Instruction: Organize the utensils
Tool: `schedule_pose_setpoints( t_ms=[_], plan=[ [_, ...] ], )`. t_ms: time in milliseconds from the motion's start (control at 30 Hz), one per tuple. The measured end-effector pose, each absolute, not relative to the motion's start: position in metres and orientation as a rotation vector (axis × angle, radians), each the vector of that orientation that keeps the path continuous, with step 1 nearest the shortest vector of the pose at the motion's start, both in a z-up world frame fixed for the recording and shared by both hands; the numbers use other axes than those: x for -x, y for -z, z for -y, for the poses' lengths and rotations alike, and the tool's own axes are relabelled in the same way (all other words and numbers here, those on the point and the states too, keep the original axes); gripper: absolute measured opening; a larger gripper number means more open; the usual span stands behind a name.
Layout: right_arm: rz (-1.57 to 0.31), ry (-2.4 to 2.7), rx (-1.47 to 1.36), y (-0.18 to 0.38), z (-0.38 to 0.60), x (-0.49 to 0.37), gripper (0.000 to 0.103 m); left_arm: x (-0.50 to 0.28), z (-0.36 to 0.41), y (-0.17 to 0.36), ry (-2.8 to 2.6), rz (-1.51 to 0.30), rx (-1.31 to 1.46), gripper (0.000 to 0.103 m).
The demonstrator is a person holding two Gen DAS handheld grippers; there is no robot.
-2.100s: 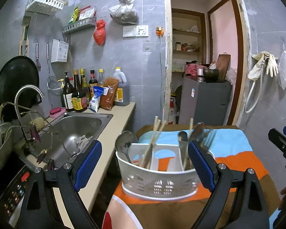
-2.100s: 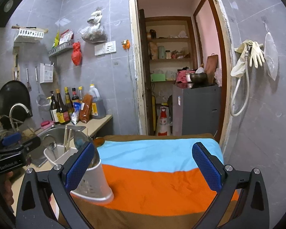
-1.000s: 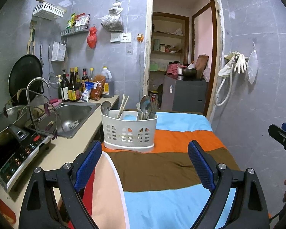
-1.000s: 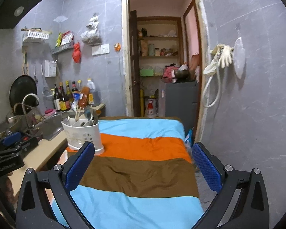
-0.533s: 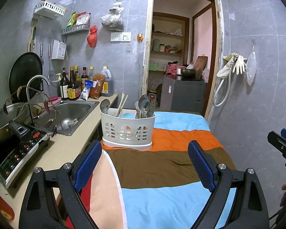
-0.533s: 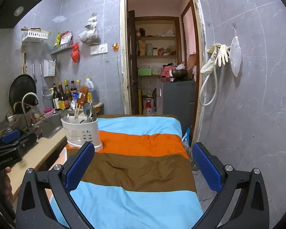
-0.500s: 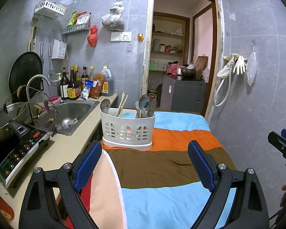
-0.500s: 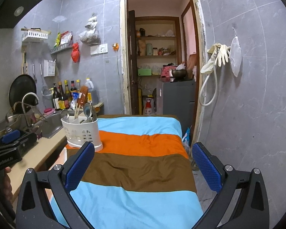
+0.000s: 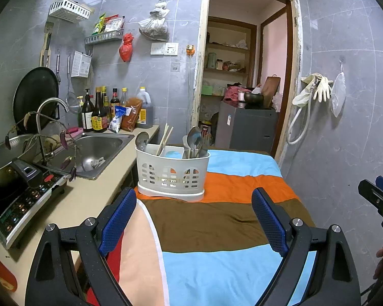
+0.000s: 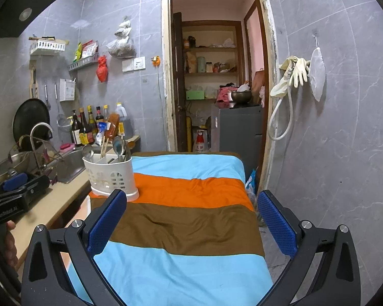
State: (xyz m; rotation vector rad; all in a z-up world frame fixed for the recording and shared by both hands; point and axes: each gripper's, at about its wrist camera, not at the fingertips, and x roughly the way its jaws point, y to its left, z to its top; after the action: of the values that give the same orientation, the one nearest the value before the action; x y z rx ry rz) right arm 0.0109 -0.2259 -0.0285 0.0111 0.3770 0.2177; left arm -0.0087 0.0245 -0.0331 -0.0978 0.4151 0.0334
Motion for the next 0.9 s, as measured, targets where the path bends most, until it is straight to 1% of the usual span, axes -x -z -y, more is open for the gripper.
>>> schedule_pose_setpoints(
  t_ms=[900],
  plan=[
    [-0.384,-0.228,-0.008,0.035,0.2222,-0.0087,0.103,0.0076,-0.0279,0.0331,-0.035,-0.412,0.1,0.088]
  ],
)
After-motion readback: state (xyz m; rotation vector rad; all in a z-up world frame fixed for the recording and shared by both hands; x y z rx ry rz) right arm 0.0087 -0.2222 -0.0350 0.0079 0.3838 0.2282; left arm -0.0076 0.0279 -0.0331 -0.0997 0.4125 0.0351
